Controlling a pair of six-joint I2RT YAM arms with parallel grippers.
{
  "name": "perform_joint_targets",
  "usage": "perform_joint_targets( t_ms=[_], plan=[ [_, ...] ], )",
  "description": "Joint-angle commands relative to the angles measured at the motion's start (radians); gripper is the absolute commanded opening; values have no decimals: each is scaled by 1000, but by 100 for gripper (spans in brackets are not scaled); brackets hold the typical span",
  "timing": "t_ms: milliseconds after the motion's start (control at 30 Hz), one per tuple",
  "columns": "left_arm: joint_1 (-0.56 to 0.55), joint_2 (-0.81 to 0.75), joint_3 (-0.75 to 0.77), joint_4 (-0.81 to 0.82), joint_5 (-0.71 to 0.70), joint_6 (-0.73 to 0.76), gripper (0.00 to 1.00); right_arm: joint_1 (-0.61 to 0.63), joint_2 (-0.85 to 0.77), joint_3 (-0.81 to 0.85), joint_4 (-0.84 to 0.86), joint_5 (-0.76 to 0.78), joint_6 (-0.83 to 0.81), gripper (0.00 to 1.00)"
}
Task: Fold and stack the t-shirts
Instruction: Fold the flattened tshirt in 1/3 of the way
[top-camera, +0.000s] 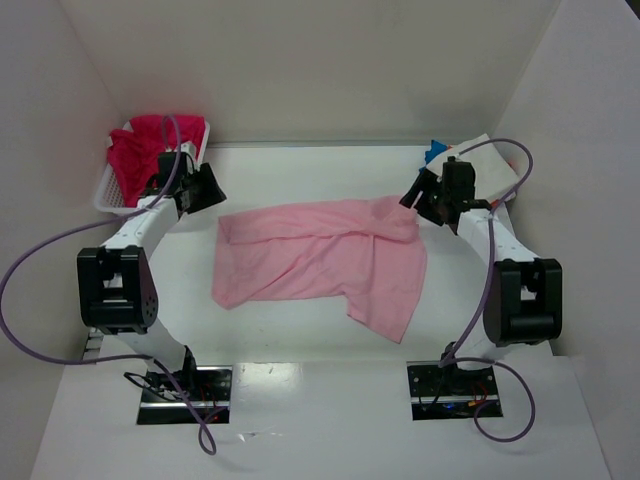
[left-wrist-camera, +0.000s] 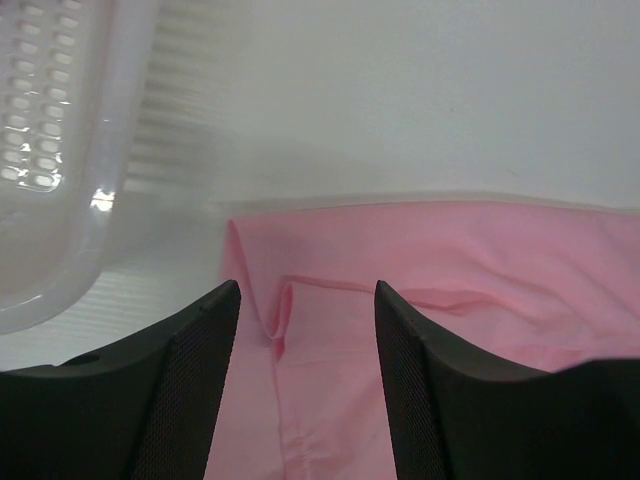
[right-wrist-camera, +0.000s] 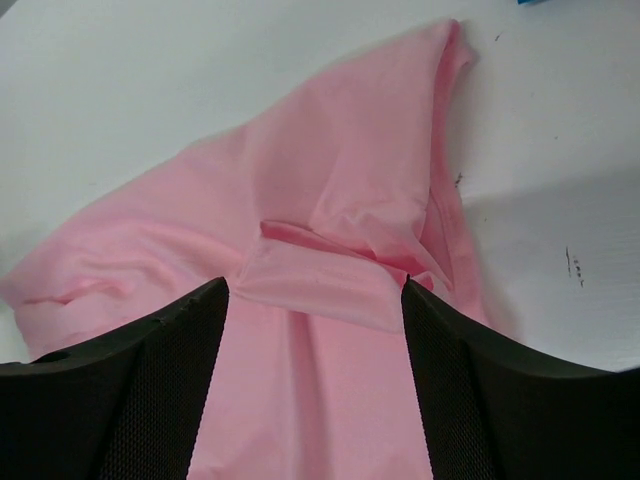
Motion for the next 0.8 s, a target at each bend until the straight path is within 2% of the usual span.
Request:
perform_joint_targets(
  t_ms=[0, 67, 167, 267, 400, 533, 767],
  plan=[
    [-1, 38, 3, 69, 113, -32, 64, 1, 67, 24, 78, -36, -34, 75],
    [-22, 70, 1, 71, 113, -41, 63, 1, 133, 53, 76, -51, -47, 73],
    [-39, 119, -6, 92, 147, -41, 57, 15, 216, 94, 68, -82, -65, 65],
    [-60, 161, 15, 103, 147, -41, 46, 41, 268, 134, 68, -82, -65, 60],
    [-79, 222, 63, 69, 111, -41, 46, 87, 298, 160, 78, -73, -65, 58],
    [-90, 258, 92, 39, 53, -41, 54, 115, 320, 181, 84, -73, -47, 58],
    [-90, 278, 95, 2, -103, -88, 54, 171, 390, 224, 96, -93, -38, 58]
  ],
)
